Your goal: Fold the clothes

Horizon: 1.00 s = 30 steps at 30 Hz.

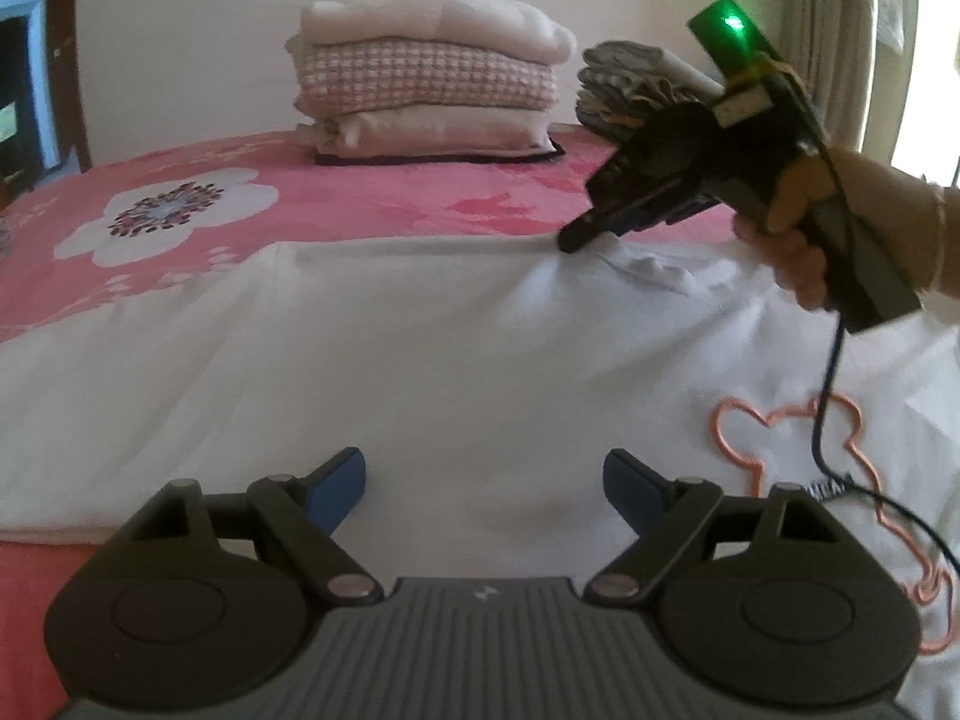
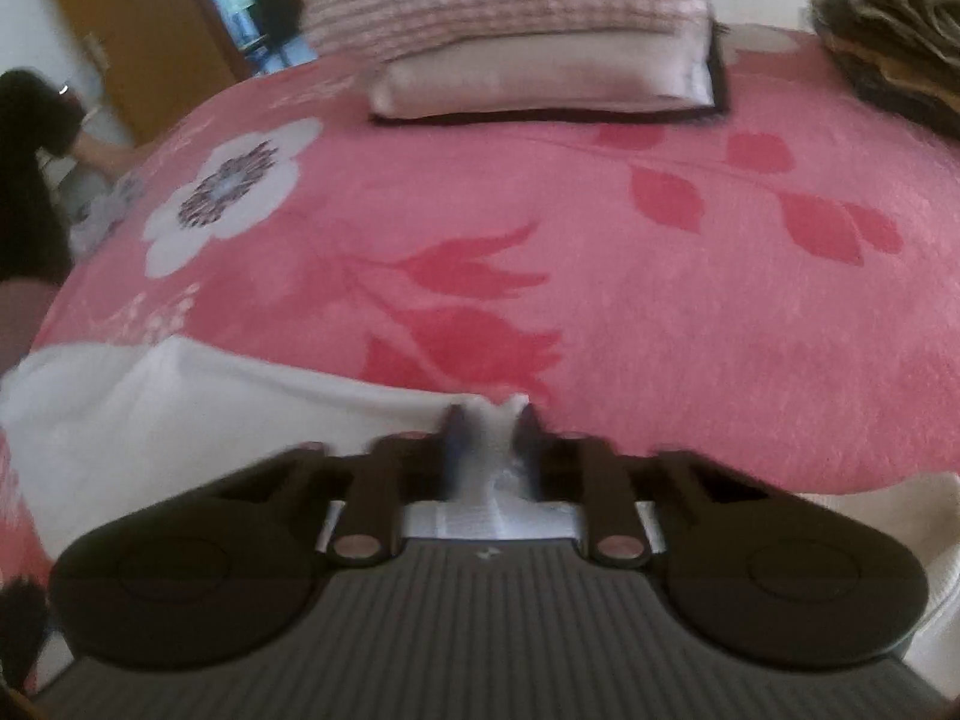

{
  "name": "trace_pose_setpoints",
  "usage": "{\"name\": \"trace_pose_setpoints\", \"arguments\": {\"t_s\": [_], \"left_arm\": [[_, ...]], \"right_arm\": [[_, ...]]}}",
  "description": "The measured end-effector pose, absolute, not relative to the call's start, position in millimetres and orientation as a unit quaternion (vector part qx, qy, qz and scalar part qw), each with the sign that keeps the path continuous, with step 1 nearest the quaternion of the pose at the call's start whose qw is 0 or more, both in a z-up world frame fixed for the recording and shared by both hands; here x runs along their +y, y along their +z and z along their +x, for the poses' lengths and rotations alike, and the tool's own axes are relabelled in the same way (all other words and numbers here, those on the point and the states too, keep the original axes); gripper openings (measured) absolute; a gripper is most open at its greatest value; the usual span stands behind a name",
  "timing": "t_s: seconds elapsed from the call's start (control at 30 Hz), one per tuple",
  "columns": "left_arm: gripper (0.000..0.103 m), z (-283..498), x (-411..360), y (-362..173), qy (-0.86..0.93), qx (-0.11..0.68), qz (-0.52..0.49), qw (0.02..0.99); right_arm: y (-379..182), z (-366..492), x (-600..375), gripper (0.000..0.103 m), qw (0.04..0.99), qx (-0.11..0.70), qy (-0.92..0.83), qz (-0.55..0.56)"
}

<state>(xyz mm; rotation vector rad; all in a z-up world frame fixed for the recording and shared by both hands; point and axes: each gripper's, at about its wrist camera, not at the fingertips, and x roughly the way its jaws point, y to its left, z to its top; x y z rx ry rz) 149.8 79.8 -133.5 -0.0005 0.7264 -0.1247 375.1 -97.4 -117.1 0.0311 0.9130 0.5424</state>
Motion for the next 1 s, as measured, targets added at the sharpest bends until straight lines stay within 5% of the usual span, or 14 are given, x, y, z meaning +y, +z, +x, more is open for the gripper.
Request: {"name": "trace_pose_setpoints", "arguments": {"t_s": [0.23, 0.4, 0.53, 0.67, 0.87, 1.0], "left_arm": [[0.087, 151.3, 75.7, -138.6, -0.052, 0.351, 0.019, 0.935], [0.088, 154.2, 77.5, -135.9, -0.060, 0.346, 0.013, 0.936], [0.088, 161.2, 78.6, -127.3, -0.073, 0.336, -0.004, 0.939], [0.087, 168.2, 79.6, -118.8, -0.087, 0.326, -0.022, 0.941], [0.075, 181.6, 79.9, -109.0, -0.108, 0.316, -0.051, 0.941], [0.053, 208.7, 71.9, -121.2, -0.128, 0.345, -0.081, 0.926]], "right_arm": [[-122.8, 369.8, -75.2, 0.008, 0.884, 0.398, 0.243, -0.030], [-132.4, 378.2, -88.7, 0.013, 0.883, 0.411, 0.223, 0.044], [-119.6, 379.5, -122.0, 0.041, 0.881, 0.414, 0.190, 0.129], [-98.3, 365.6, -173.4, 0.044, 0.885, 0.388, 0.146, 0.213], [-75.4, 276.6, -258.5, 0.044, 0.859, 0.387, 0.161, 0.295], [-78.4, 189.0, -287.1, 0.044, 0.844, 0.463, 0.133, 0.235]]}}
